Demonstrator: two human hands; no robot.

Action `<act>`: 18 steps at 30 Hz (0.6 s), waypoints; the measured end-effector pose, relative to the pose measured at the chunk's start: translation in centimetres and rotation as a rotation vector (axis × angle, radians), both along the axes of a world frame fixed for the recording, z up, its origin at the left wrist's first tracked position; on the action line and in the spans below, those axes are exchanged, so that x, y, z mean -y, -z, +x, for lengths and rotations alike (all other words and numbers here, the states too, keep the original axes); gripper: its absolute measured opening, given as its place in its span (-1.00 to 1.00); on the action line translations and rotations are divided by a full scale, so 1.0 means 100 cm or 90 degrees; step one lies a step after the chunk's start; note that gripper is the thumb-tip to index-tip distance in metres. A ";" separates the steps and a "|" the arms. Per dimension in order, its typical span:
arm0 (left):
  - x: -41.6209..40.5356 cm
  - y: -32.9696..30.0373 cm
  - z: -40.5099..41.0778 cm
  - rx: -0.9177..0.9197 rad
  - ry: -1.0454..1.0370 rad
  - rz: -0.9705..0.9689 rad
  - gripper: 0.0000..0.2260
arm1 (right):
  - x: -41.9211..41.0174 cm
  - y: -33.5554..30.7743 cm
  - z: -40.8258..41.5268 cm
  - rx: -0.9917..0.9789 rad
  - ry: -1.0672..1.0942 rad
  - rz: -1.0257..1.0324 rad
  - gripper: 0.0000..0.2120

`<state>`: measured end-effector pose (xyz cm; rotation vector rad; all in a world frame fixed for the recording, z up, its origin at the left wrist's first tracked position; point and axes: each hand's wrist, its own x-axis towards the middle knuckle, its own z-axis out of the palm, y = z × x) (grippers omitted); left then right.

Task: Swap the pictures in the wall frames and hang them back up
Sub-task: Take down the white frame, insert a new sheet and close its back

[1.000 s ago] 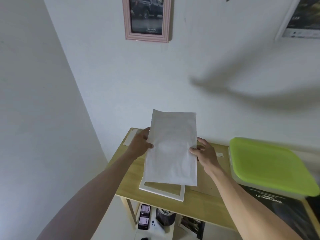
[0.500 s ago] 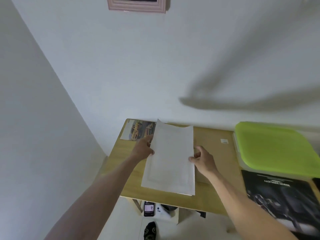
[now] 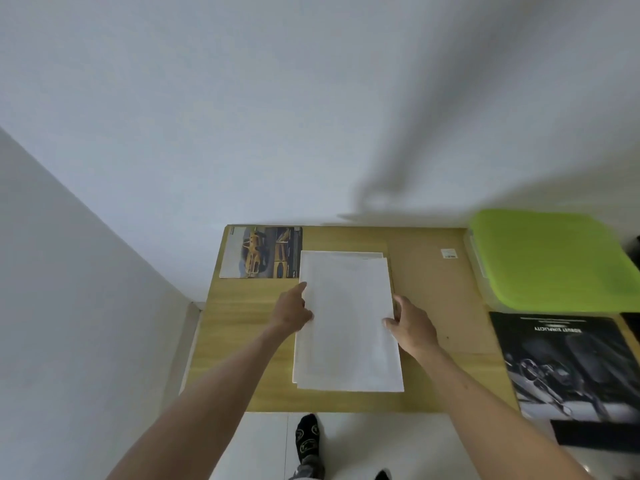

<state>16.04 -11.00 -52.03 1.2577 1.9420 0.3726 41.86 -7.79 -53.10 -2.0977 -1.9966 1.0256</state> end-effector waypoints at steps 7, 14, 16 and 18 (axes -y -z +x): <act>0.004 0.016 -0.018 -0.188 0.158 0.010 -0.54 | -0.002 0.012 -0.011 0.076 -0.053 -0.042 -0.39; -0.001 0.028 -0.024 -0.186 0.208 0.005 -0.55 | -0.002 0.012 -0.024 0.129 -0.069 -0.035 -0.50; -0.004 0.029 -0.025 -0.182 0.208 0.010 -0.55 | -0.002 0.012 -0.026 0.142 -0.065 -0.034 -0.52; -0.007 0.030 -0.025 -0.176 0.207 0.011 -0.56 | -0.002 0.013 -0.027 0.148 -0.061 -0.031 -0.54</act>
